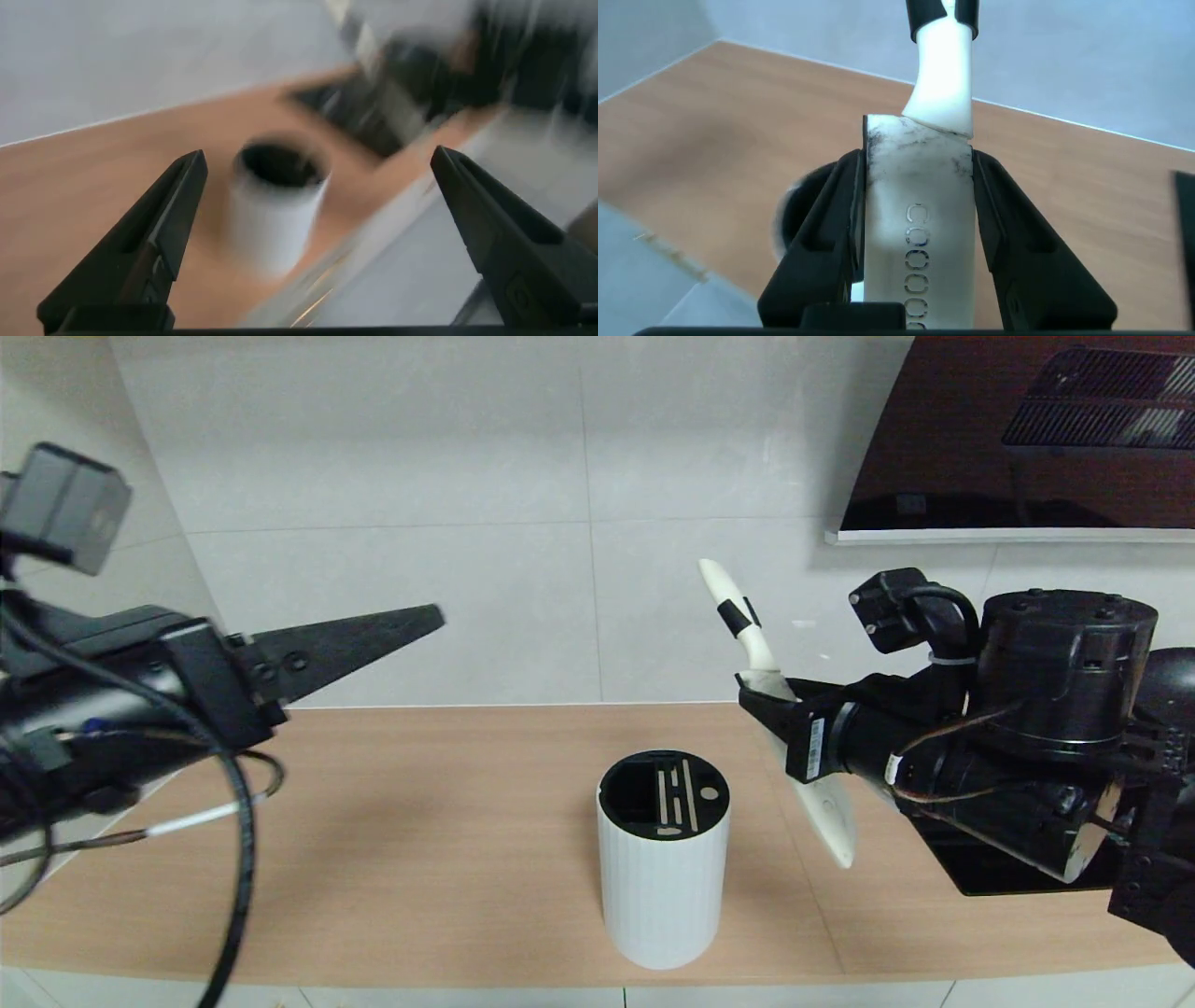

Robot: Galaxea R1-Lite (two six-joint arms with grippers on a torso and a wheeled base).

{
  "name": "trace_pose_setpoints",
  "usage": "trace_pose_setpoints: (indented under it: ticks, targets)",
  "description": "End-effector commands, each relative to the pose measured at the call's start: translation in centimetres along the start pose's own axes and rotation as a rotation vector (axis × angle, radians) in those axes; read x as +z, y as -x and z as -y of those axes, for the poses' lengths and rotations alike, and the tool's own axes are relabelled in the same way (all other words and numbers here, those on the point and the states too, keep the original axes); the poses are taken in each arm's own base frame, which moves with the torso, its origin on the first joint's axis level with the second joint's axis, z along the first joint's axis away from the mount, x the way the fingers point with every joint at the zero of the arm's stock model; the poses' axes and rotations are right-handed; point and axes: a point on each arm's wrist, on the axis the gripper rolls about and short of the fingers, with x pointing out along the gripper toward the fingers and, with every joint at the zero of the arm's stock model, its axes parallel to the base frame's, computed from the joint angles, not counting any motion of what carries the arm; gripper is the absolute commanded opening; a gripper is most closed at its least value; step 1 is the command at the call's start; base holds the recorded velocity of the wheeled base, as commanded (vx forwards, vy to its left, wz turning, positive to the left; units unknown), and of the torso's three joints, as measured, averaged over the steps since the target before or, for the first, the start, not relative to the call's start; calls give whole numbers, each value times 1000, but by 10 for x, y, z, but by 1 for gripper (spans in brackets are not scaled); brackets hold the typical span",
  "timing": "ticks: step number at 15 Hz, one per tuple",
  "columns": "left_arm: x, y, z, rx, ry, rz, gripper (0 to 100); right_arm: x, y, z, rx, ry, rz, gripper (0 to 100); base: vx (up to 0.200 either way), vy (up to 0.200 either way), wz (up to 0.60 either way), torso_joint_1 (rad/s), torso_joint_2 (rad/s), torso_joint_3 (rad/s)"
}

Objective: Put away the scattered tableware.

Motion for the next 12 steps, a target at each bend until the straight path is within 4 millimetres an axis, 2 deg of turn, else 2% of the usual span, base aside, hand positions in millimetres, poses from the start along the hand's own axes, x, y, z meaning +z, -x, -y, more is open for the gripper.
trace_pose_setpoints:
  ticks: [1,2,4,8,10,12]
  targets:
    - [-39,-56,-19,2,122,-117,100,-1,0,-9,26,-3,0,0,0,0,0,0,0,0]
    - [-54,-73,-13,-17,160,-128,100,-5,-3,-17,32,-6,-12,0,0,0,0,0,0,0]
    - [-62,-85,-9,-12,185,-93,100,-9,-3,-28,39,-7,-23,0,0,0,0,0,0,0]
    - [-66,-101,1,-53,308,-88,100,-13,2,-45,91,-7,-31,0,0,0,0,0,0,0]
    - [-64,-108,1,-55,360,-82,100,-17,5,-55,121,-24,-44,0,0,0,0,0,0,0]
    - [-72,-114,-2,-45,369,-106,100,-22,4,-61,124,-18,-58,0,0,0,0,0,0,0]
